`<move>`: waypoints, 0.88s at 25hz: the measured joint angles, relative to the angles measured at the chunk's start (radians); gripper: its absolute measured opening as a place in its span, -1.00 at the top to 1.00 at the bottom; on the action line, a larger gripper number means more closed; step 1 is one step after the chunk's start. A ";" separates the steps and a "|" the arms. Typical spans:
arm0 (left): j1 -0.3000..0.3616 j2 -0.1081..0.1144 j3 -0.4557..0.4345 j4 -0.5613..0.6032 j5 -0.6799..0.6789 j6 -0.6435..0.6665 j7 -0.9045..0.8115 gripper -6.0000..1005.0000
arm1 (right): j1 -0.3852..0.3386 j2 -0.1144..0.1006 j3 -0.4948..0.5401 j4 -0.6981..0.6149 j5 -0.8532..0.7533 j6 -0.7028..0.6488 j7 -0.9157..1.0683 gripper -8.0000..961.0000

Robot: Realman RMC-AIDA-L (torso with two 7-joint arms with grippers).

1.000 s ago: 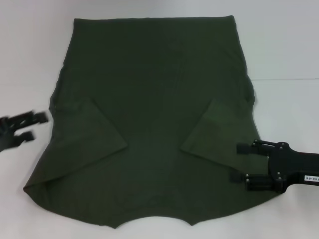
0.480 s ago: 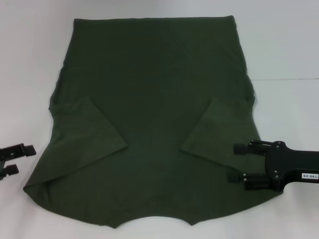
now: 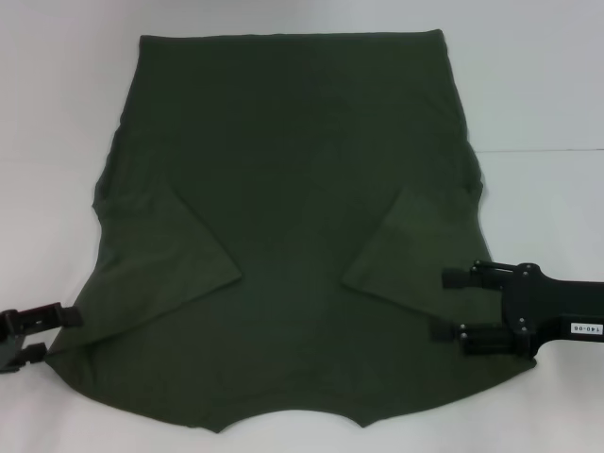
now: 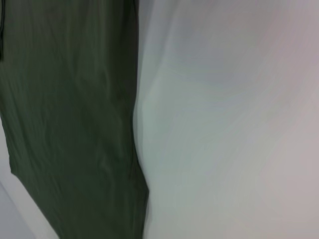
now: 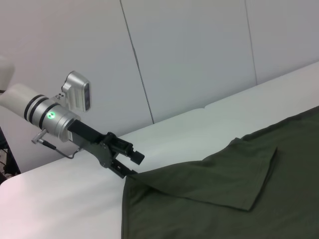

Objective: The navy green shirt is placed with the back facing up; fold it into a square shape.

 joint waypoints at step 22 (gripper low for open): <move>-0.011 0.001 -0.001 -0.052 0.011 -0.024 -0.011 -0.82 | 0.007 0.001 -0.001 0.000 0.000 0.010 0.008 -0.88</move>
